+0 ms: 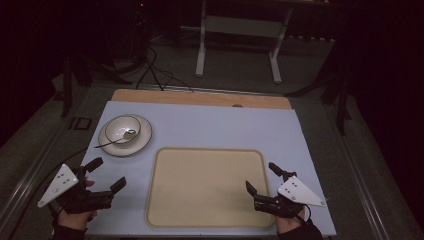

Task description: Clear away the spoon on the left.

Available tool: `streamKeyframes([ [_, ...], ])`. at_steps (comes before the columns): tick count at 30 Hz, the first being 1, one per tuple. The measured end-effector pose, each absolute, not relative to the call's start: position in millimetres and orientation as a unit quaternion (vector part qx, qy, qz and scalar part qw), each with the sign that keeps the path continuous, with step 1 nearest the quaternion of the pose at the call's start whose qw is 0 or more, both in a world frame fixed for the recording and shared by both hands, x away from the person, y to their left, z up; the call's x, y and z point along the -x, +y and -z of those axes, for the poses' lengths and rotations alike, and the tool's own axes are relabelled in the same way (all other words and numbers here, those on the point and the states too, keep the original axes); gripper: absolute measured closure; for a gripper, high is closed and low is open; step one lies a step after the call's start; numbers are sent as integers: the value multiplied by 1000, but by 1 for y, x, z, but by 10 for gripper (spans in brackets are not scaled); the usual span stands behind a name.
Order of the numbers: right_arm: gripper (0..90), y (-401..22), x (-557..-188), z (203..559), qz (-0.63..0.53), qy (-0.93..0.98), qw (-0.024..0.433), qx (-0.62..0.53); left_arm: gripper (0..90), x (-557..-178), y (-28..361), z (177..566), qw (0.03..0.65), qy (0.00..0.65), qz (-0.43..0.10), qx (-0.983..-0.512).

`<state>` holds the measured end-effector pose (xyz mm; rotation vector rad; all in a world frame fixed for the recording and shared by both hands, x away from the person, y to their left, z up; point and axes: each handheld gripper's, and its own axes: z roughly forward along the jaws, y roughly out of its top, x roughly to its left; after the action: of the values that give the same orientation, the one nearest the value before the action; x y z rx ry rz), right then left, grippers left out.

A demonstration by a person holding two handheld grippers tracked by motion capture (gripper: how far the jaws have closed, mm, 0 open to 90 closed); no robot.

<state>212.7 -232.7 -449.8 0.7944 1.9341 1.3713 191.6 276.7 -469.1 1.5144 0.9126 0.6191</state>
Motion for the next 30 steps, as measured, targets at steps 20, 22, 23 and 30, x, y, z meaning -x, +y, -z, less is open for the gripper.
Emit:
streamKeyframes([
  [20, 129, -220, -198, 447, -513, 748, 325, -267, 16, -179, 256, 420, 568, 297, -243, -728],
  [22, 129, -219, -197, 447, -513, 748, 325, -266, 18, -182, 260, 410, 567, 304, -251, -724],
  [23, 129, -218, -197, 446, -514, 748, 325, -265, 18, -185, 263, 404, 564, 316, -259, -718],
  [30, 129, -216, -198, 447, -514, 751, 323, -260, 48, -207, 286, 388, 548, 385, -287, -685],
])
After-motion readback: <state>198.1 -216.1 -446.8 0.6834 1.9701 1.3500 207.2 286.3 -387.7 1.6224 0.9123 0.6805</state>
